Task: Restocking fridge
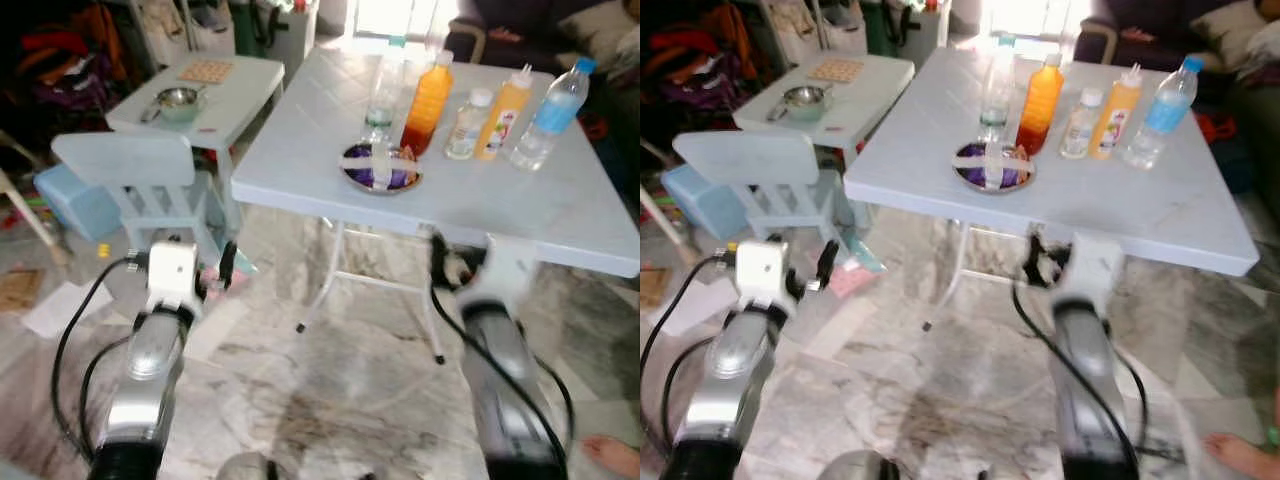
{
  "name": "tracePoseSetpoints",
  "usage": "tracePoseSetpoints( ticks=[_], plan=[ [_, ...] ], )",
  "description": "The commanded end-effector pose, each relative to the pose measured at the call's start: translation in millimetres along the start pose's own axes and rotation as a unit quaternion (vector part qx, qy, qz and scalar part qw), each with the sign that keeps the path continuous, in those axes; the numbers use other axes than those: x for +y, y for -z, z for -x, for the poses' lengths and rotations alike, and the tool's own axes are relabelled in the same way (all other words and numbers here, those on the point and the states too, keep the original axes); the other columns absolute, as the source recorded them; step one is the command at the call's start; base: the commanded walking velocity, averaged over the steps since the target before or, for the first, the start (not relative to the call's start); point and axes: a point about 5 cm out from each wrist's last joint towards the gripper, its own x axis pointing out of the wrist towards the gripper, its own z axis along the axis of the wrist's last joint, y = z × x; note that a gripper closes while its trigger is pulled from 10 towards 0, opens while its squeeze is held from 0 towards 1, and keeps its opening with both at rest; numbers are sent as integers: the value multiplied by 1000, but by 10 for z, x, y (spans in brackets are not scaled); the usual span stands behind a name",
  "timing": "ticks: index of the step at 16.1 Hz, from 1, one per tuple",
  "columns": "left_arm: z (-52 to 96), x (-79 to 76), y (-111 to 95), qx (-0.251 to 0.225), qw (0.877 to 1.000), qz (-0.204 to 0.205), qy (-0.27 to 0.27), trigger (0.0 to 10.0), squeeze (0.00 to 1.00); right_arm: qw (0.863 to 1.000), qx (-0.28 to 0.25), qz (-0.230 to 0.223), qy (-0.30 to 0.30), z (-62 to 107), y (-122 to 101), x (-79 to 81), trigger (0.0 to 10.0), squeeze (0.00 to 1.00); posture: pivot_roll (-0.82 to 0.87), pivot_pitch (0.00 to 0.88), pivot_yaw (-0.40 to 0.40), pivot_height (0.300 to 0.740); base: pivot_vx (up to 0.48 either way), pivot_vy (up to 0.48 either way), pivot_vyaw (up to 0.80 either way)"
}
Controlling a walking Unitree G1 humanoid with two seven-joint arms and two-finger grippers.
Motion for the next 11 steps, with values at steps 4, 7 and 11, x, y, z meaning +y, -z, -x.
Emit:
tracePoseSetpoints(
  ticks=[4, 7, 11],
  plan=[
    [83, 154, -35, -8, 999, -11, -40, 10000, 0, 999, 14, 30, 6, 214, 96, -177, 10000, 0, 47, 0, 20, 740, 0, 0, 0],
    [128, 38, -7, 5, 1000, -8, -17, 10000, 0, 999, 9, 39, -5, 167, 59, -121, 10000, 0, 46, 0, 20, 740, 0, 0, 0],
    [141, 5, -17, 7, 1000, -9, -8, 10000, 0, 999, 2, 39, -8, 142, -3, -116, 10000, 0, 47, 0, 10, 740, 0, 0, 0]
  ],
)
